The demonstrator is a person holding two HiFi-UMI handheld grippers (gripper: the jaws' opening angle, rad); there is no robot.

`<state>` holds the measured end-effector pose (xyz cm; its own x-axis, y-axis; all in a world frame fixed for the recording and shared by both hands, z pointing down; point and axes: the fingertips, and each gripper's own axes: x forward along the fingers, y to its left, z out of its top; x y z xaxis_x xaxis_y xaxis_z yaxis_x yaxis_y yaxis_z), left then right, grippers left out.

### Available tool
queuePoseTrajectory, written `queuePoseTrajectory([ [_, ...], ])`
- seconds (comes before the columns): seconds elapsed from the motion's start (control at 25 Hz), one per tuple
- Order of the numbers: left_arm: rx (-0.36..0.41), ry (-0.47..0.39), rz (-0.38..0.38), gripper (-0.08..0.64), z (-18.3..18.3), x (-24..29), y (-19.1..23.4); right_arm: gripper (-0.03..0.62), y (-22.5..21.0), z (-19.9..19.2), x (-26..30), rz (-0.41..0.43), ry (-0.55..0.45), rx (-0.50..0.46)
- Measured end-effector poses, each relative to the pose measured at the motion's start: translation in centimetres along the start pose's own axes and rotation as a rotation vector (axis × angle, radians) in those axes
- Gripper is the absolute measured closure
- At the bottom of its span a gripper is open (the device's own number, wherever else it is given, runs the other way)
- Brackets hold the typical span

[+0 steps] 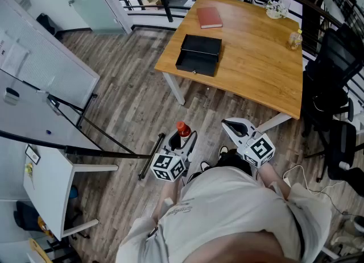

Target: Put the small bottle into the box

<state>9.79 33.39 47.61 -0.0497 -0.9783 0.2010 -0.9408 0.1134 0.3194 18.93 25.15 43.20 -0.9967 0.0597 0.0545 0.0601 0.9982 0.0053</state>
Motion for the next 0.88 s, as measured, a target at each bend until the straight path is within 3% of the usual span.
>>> queuePoseTrajectory([
  [0.56, 0.016, -0.027, -0.014, 0.334, 1.0, 0.5, 0.1, 0.597, -1.3, 0.7, 0.1, -0.037, -0.031, -0.002],
  [0.88, -0.029, -0.031, 0.002, 0.334, 0.1, 0.8, 1.6, 0.597, -0.7, -0.8, 1.0, -0.012, 0.051, -0.054],
])
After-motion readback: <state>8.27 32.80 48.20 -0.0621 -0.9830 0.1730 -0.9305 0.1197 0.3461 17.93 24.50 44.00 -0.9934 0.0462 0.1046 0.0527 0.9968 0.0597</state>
